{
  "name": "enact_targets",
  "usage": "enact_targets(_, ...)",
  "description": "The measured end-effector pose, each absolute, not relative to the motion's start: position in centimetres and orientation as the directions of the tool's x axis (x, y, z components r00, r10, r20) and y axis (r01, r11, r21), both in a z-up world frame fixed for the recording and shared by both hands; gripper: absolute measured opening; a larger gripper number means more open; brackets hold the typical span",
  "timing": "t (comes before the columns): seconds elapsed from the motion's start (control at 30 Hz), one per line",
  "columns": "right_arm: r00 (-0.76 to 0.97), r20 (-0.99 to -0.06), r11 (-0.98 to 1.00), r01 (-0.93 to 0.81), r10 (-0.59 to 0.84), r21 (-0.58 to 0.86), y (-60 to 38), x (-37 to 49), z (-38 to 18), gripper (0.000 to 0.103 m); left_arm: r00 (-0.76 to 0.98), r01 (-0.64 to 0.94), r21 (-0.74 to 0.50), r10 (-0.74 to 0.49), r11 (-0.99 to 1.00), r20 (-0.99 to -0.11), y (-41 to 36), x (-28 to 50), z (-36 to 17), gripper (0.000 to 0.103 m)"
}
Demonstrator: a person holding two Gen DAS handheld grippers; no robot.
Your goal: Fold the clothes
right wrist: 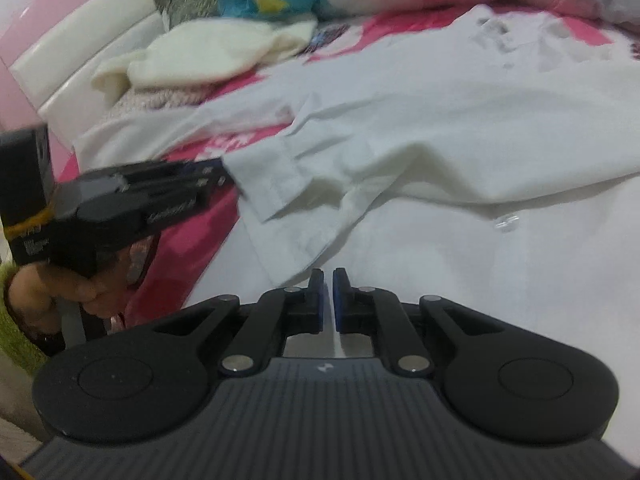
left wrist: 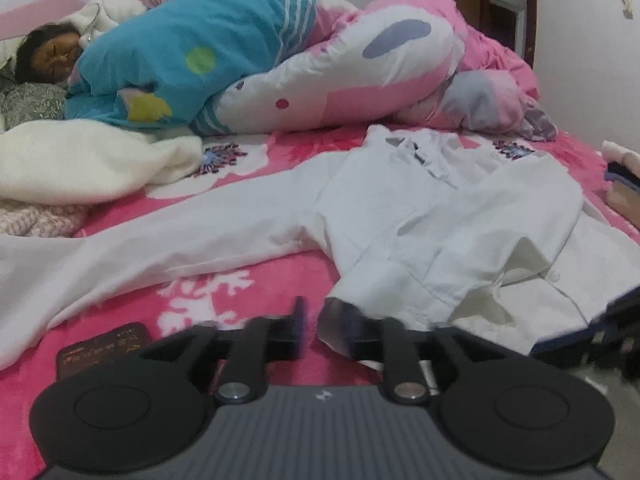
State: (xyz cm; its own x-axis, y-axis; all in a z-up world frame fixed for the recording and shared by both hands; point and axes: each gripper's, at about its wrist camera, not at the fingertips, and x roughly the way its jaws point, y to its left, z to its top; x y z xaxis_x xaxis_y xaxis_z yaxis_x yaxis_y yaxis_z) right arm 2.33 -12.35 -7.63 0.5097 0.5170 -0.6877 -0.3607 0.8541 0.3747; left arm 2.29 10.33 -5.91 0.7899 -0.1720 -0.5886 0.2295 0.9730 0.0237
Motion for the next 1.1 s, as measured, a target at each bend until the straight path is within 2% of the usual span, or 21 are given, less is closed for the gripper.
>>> enact_targets(0.03,0.531,-0.679,0.861,-0.349,0.506,0.369,-13.4,2.2,-7.1,0.005,0.799,0.226,0.027,-0.169,0.974,-0.576,10.4,1.9,-5.6,0.054)
enact_targets(0.13,0.624,-0.656,0.905,-0.272,0.426,0.328,-18.0,2.0,-5.3,0.007,0.824,0.22,0.022,-0.174,0.975,-0.539,10.5,0.9,-4.4,0.054)
enact_targets(0.3,0.733,-0.642,0.959,-0.049,0.224,0.278,-26.2,2.2,-5.2,0.008,0.845,0.248,-0.016,-0.224,0.969,-0.485,9.7,0.3,-2.2,0.055)
enact_targets(0.4,0.769,-0.629,0.974,0.043,0.109,0.222,-29.4,2.7,-5.9,0.009,0.834,0.31,-0.019,-0.281,0.951,-0.475,7.7,0.8,-0.9,0.055)
enact_targets(0.53,0.791,-0.612,0.993,0.059,0.013,0.098,-30.4,4.2,-7.1,0.009,0.79,0.398,-0.084,-0.387,0.914,-0.476,3.9,2.8,1.4,0.058)
enact_targets(0.63,0.805,-0.591,0.999,0.04,-0.045,-0.022,-30.3,6.1,-8.0,0.01,0.742,0.441,-0.126,-0.44,0.889,-0.505,-0.2,5.8,2.7,0.059)
enact_targets(0.7,0.813,-0.578,0.996,0.027,-0.069,-0.08,-30.5,7.7,-8.4,0.01,0.711,0.479,-0.108,-0.458,0.871,-0.534,-3.9,8.7,3.0,0.059)
enact_targets(0.9,0.813,-0.582,0.99,-0.058,-0.029,-0.131,-31.1,10.3,-9.9,0.012,0.571,0.596,-0.075,-0.487,0.8,-0.661,-15.3,17.8,1.5,0.059)
enact_targets(1.1,0.828,-0.561,0.978,-0.117,-0.001,-0.174,-30.9,10.4,-11.0,0.024,0.471,0.637,-0.083,-0.472,0.766,-0.745,-22.7,24.0,-2.2,0.059)
